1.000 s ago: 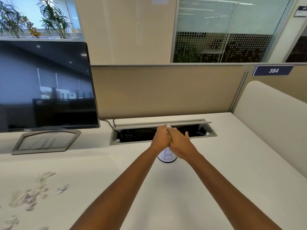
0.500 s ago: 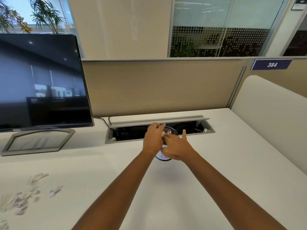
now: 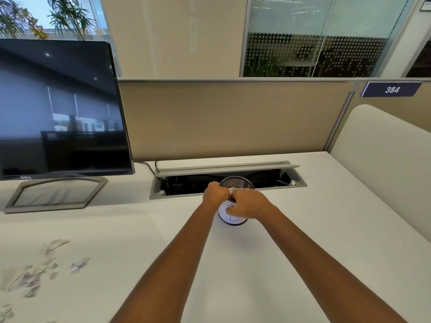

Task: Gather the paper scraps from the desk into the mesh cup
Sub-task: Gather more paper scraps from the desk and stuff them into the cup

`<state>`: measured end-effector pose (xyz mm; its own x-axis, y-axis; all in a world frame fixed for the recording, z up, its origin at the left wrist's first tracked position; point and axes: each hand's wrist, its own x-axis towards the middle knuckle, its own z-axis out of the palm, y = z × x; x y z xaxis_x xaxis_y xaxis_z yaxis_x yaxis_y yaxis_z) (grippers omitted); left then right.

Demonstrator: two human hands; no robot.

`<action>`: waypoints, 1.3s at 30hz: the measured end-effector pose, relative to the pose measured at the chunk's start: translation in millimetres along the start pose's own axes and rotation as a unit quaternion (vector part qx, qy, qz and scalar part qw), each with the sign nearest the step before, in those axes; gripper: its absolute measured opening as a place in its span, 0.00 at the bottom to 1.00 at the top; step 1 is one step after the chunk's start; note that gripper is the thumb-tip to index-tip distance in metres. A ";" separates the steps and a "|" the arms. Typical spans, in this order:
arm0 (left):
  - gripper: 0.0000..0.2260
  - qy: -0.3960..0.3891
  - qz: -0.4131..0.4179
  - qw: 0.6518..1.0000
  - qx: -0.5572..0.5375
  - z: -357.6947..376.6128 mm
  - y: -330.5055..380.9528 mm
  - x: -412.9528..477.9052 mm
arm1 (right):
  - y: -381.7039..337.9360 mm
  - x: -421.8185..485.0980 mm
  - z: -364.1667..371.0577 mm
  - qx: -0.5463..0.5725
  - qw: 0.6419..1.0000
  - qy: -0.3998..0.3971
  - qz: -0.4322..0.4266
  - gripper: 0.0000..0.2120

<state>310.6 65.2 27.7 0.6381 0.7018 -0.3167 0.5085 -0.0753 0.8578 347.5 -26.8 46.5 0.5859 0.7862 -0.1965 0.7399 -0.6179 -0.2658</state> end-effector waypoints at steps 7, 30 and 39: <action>0.10 -0.015 -0.005 0.998 -0.060 -12.3 1.9 -9.5 | -6.0 -12.6 -12.5 -0.032 0.998 0.043 -0.016 0.12; 0.17 0.119 0.188 0.937 0.270 -133.5 -153.7 -127.8 | -137.5 -100.9 117.7 0.198 0.974 0.058 -0.093 0.14; 0.19 0.236 0.124 0.889 0.372 -247.8 -204.0 -128.6 | -231.1 -77.2 142.7 0.187 0.977 -0.003 -0.102 0.19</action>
<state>-18.4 165.8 -6.3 0.5591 0.8046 0.2002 0.7399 -0.5931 0.3175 84.1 56.8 -11.6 0.4368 0.8930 -0.1085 0.6678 -0.4027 -0.6260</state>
